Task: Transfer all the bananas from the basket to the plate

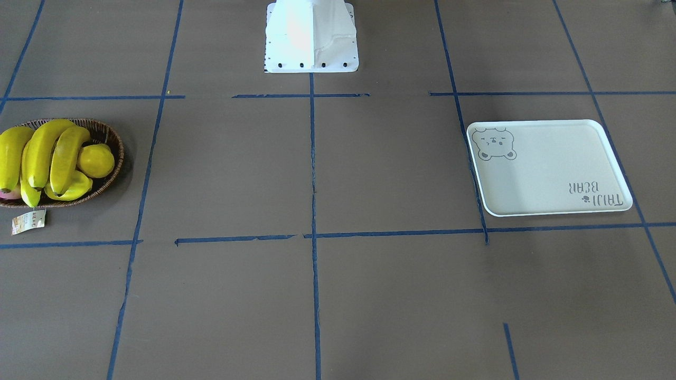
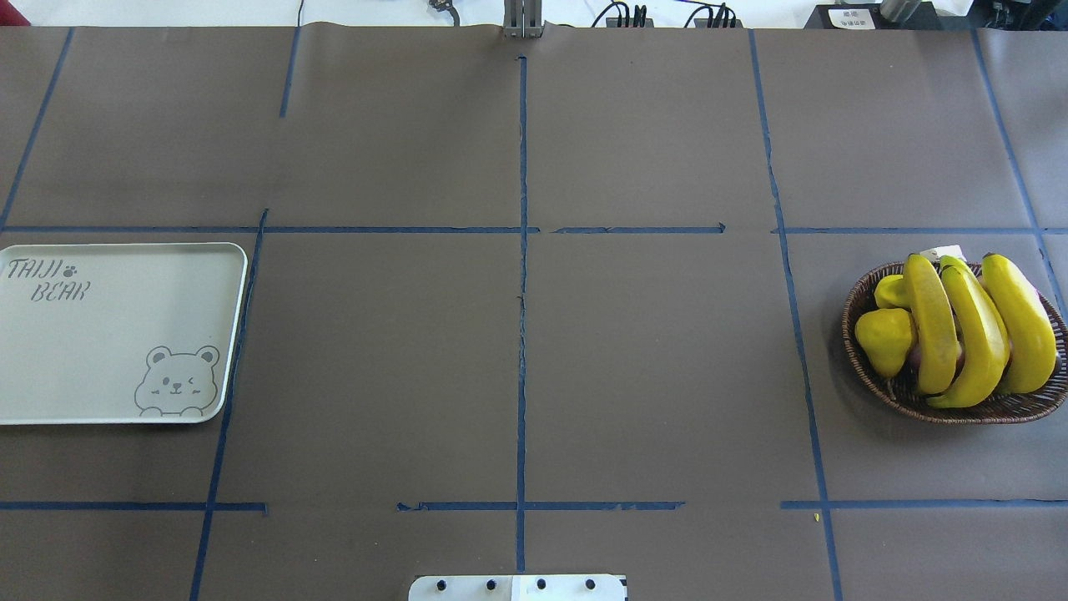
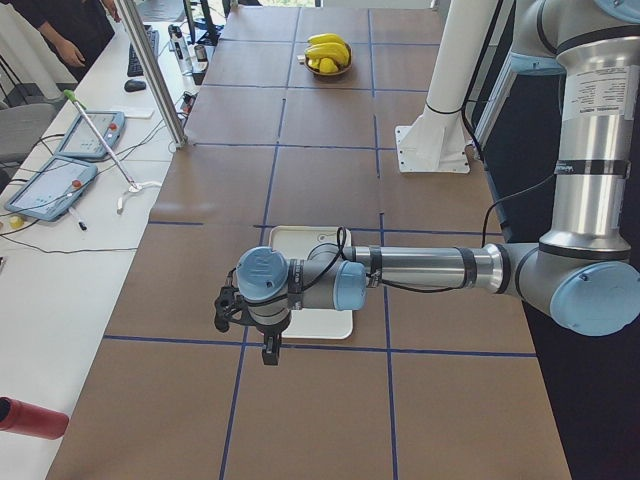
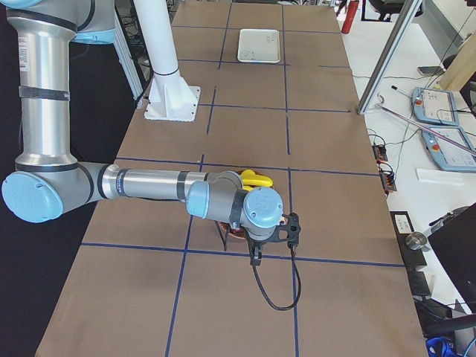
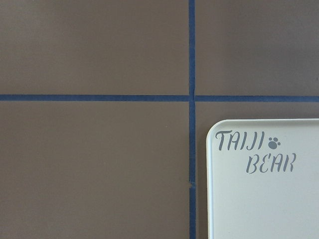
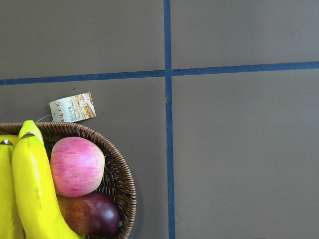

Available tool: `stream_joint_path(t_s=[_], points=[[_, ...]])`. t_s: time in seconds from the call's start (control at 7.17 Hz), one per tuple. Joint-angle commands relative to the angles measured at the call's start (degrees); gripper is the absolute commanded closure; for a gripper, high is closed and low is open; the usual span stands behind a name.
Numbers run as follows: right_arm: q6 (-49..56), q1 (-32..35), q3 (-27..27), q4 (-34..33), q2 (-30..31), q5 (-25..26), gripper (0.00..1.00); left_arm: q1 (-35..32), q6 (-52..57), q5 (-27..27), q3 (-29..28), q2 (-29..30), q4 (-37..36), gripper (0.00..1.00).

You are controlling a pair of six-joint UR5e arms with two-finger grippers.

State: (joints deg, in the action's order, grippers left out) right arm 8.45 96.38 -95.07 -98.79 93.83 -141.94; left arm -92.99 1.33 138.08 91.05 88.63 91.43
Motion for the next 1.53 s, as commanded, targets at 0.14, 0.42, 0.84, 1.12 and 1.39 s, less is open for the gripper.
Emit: stream_joint_path(t_s=[0.14, 0.42, 0.84, 1.12, 1.39], points=[[-1.3, -0.1, -1.3, 0.1, -0.7, 0.0, 0.0, 0.0, 0.0, 0.0, 0.0, 0.0, 0.0, 0.0], [-1.3, -0.1, -3.6, 0.1, -0.7, 0.0, 0.0, 0.0, -0.1, 0.0, 0.7, 0.0, 0.0, 0.0], [-5.8, -2.1, -4.1, 2.2, -2.6, -1.8, 0.0, 0.0, -0.2, 0.1, 0.5, 0.0, 0.0, 0.0], [-7.8, -4.3, -7.2, 14.2, 4.6, 0.0, 0.01, 0.0, 0.0, 0.1, 0.2, -0.1, 0.0, 0.0], [-30.5, -12.6, -7.4, 32.3, 7.7, 2.0, 0.01, 0.0, -0.1, 0.1, 0.9, -0.2, 0.0, 0.0]])
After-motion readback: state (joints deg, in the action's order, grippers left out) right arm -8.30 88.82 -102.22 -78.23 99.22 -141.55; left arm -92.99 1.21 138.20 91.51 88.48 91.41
